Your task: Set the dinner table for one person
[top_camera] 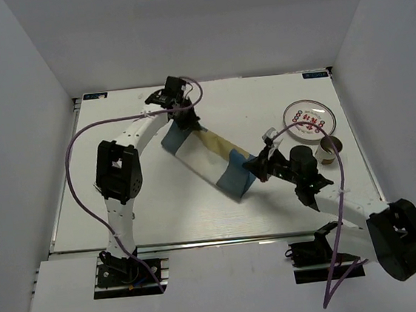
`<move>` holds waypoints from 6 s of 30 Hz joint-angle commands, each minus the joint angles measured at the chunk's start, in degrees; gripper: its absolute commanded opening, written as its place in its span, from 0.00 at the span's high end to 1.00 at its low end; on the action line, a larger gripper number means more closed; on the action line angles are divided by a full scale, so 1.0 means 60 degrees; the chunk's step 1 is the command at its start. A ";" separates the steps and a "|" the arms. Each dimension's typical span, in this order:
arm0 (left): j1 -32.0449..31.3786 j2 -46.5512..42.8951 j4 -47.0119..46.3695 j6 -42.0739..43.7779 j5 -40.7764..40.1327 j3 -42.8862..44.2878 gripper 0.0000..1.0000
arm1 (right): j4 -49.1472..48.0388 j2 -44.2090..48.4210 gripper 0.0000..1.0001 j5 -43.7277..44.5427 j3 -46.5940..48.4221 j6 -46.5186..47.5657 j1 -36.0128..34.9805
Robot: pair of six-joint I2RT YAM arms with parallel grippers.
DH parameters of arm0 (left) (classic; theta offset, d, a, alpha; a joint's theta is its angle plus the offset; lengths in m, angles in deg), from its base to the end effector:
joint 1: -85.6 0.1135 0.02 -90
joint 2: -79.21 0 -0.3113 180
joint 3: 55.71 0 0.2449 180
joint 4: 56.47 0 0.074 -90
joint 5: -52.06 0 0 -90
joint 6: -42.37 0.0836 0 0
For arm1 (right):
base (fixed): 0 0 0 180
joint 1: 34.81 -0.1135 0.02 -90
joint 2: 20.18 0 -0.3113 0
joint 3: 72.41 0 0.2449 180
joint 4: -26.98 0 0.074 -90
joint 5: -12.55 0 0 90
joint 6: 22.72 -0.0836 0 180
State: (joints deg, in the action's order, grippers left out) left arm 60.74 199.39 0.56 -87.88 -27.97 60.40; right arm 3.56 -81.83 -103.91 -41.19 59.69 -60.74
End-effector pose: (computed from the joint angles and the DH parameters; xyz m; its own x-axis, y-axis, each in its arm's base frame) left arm 0.4443 -0.2218 0.2284 -0.9229 -0.2738 -0.2709 -0.1393 0.8930 -0.4279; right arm 0.1915 0.1345 0.2453 -0.2130 0.0279 -0.9766 -0.7678 0.6134 0.1850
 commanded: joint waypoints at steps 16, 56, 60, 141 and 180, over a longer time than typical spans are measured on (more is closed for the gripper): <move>-0.0192 -0.3987 -0.4341 0.0103 -0.1882 -0.5087 0.90 | 0.2050 -0.1855 0.42 0.0065 0.3490 0.0711 0.0015; -0.0397 -0.8839 -0.0667 0.0541 -0.2630 -0.8361 0.02 | 0.3074 -0.4374 0.50 0.0180 0.2639 -0.1474 0.0382; -0.0397 -0.8795 -0.0696 0.0570 -0.2571 -0.8302 0.02 | 0.3045 -0.4184 0.97 -0.0394 0.2756 -0.1415 0.0352; 0.0716 0.1638 0.2292 0.0438 -0.4518 0.4296 0.02 | 0.4701 -0.4612 0.11 0.2093 0.4617 -0.5091 0.0338; 0.0496 0.2559 0.2351 0.0234 -0.4534 0.1631 0.02 | 1.1029 -0.9925 0.11 0.7032 1.1310 -0.4169 0.0704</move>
State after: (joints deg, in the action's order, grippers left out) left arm 62.91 212.83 12.08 -86.39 -51.48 70.32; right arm 66.94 -138.31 -59.58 25.94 35.36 -56.96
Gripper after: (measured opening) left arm 0.981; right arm 0.892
